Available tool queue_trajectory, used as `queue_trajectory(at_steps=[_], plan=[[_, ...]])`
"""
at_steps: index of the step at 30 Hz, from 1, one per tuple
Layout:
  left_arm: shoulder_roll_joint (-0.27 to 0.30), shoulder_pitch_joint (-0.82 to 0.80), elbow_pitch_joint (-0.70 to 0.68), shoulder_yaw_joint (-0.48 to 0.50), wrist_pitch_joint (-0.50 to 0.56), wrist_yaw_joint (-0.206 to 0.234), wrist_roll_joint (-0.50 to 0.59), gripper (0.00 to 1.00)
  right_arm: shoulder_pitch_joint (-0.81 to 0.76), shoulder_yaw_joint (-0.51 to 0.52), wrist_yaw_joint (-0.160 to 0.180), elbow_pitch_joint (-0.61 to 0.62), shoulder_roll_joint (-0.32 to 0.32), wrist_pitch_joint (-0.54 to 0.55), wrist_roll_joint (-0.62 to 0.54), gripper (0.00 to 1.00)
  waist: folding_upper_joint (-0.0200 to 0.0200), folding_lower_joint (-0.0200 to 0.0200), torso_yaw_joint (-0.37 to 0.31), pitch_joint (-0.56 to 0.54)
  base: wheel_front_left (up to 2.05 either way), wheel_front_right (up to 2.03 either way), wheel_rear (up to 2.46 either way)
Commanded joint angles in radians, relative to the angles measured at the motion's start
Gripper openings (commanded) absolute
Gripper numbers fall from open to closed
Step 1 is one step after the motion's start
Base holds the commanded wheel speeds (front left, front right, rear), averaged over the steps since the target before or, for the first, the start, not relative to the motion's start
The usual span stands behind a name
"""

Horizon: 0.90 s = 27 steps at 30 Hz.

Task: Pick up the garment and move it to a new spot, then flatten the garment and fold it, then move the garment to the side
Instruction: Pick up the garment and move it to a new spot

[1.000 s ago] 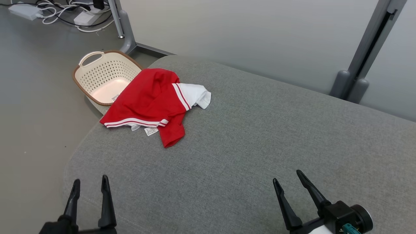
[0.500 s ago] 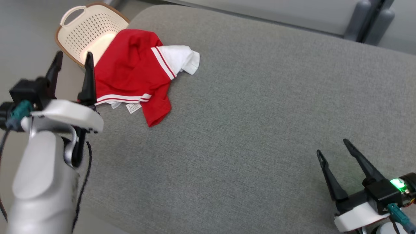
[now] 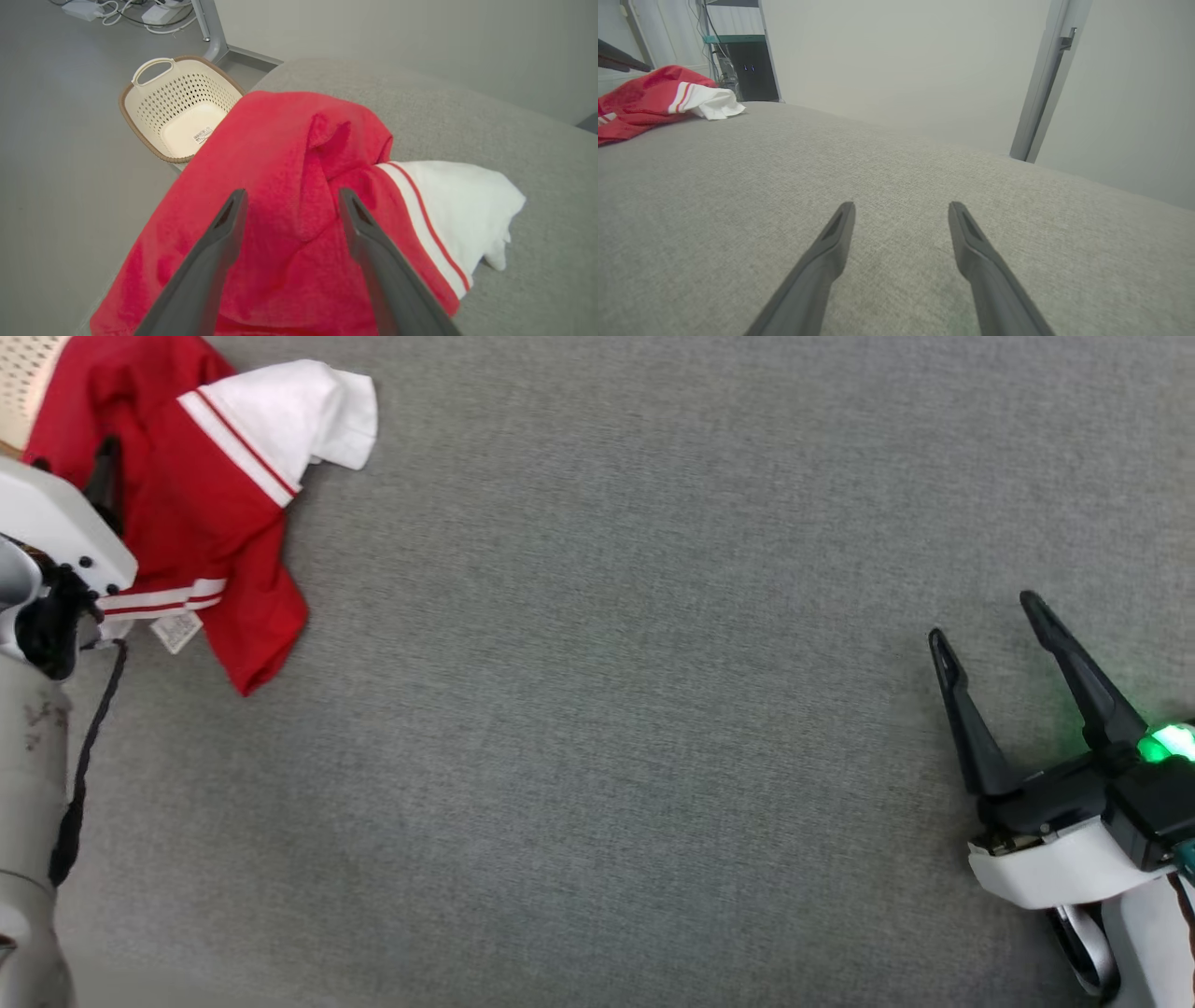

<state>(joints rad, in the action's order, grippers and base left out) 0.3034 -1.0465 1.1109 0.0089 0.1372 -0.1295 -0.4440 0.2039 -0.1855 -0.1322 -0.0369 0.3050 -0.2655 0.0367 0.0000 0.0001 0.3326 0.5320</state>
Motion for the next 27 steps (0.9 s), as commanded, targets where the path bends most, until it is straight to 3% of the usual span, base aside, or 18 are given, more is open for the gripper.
queue_trajectory(at_steps=[1, 4, 12, 13, 14, 20, 27], plan=[[0.025, -0.013, 0.034, -0.007, 0.008, -0.001, -0.009, 1.0, 0.02, 0.003, 0.003, -0.015, 0.007, 0.002, 0.002, 1.0, 0.0, -0.0001, -0.074, 0.072, 0.0, 0.0, 0.0], [0.059, -0.004, 0.104, -0.008, 0.02, 0.008, -0.007, 1.0, 0.033, -0.003, 0.003, 0.0, 0.0, 0.005, 0.004, 1.0, 0.0, -0.0001, -0.104, 0.093, 0.0, 0.0, 0.0], [0.06, 0.038, 0.163, -0.011, -0.016, 0.04, -0.01, 1.0, 0.023, 0.011, 0.003, 0.017, -0.006, 0.008, 0.01, 1.0, 0.0, -0.0001, -0.132, 0.128, 0.0, 0.0, 0.0], [0.055, 0.045, 0.167, -0.013, -0.026, 0.037, -0.01, 0.46, 0.019, 0.011, 0.003, 0.018, -0.005, 0.008, 0.008, 1.0, 0.0, -0.0001, -0.132, 0.131, 0.0, 0.0, 0.0], [0.051, 0.052, 0.171, -0.013, -0.034, 0.036, -0.012, 0.0, 0.016, 0.009, 0.003, 0.017, -0.004, 0.008, 0.006, 1.0, 0.0, -0.0001, -0.132, 0.133, 0.0, 0.0, 0.0], [0.072, 0.027, 0.136, -0.027, -0.197, 0.013, -0.004, 0.0, 0.029, 0.0, 0.003, 0.009, -0.016, 0.009, 0.001, 1.0, 0.0, -0.0001, -0.119, 0.122, 0.0, 0.0, 0.0], [0.108, -0.031, 0.043, -0.102, -0.362, -0.002, 0.015, 0.0, 0.052, -0.008, 0.003, 0.03, -0.06, 0.003, 0.0, 1.0, 0.0, -0.0001, -0.122, 0.021, 0.0, 0.0, 0.0]])
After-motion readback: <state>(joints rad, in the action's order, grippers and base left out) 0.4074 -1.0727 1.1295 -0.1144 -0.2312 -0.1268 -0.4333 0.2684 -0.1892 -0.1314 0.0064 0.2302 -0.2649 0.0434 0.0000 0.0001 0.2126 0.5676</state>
